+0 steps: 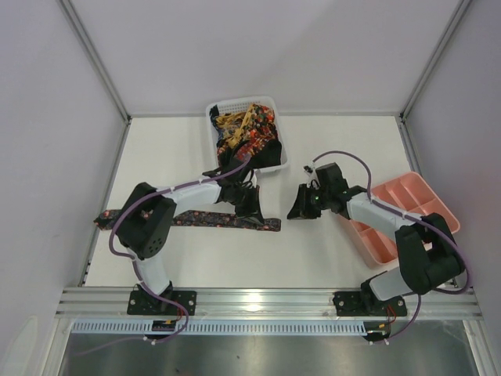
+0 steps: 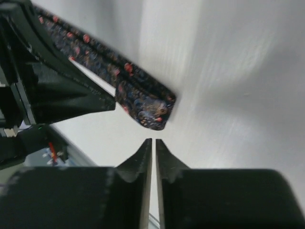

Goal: Roll the ties
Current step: Roll the tie

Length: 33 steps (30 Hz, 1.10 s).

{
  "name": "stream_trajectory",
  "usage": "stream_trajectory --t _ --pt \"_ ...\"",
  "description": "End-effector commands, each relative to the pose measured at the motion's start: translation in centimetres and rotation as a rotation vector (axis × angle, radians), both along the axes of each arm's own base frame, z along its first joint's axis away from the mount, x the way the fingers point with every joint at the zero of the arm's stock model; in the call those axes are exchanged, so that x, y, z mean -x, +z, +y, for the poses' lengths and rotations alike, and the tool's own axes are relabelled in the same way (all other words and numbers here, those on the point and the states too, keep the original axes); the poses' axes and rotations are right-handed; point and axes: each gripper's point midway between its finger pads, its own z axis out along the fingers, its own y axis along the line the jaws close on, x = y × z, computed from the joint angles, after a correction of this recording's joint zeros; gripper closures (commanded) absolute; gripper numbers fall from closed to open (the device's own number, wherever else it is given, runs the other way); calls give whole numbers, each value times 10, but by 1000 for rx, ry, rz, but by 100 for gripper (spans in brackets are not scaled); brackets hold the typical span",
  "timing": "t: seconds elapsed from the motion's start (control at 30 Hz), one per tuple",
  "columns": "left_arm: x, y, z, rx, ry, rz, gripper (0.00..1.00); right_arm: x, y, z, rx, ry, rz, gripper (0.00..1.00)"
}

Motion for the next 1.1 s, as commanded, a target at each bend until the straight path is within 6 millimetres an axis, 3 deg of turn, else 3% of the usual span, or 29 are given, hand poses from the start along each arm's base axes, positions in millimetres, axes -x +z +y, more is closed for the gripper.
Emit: stream_trajectory --t 0.0,0.07,0.2,0.5,1.07 --pt "-10 9 -9 38 22 -16 99 13 20 35 -243 32 101 91" --pt "-9 6 -11 47 30 -4 99 16 14 43 -275 65 135 99" --pt "-8 3 -10 43 29 2 100 18 6 49 -274 76 170 100" --pt "-13 -6 -6 -2 22 -2 100 1 -11 61 -261 90 178 100" --pt "-10 -5 19 -76 42 -51 100 5 -65 37 -111 4 254 100"
